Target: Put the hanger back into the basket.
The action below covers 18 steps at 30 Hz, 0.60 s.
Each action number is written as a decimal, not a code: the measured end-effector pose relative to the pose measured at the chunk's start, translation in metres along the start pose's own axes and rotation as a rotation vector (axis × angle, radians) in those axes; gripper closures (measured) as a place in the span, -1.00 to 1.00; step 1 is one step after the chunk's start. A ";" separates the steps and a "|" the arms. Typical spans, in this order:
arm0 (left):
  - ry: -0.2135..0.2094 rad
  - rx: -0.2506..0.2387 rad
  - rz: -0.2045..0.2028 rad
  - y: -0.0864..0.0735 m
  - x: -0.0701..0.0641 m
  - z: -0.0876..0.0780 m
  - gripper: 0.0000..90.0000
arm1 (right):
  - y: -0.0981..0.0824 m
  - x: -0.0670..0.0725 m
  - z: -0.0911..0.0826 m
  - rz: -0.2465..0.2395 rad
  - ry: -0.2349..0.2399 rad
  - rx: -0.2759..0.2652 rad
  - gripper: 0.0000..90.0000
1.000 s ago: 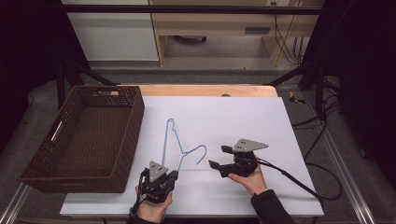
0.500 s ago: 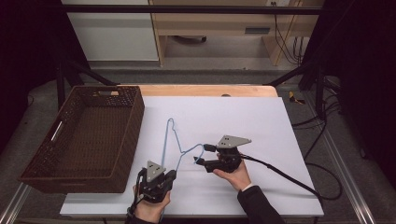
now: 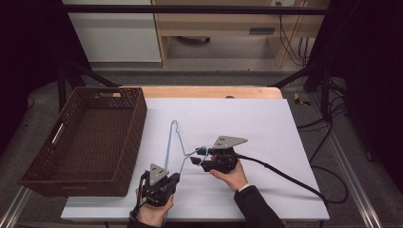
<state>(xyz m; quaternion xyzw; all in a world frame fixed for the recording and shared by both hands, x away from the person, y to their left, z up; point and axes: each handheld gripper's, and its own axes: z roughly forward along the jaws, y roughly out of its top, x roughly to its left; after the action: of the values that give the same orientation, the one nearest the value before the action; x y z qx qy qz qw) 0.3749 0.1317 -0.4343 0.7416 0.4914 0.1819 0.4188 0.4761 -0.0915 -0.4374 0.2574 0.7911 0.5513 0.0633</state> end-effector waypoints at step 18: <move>-0.017 0.005 0.007 -0.002 -0.001 0.001 0.94 | 0.000 -0.004 0.004 0.028 0.063 -0.019 0.89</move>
<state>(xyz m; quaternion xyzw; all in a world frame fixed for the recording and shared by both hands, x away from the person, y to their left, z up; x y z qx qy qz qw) 0.3744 0.1310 -0.4363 0.7461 0.4856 0.1756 0.4203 0.4811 -0.0902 -0.4394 0.2503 0.7839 0.5673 0.0333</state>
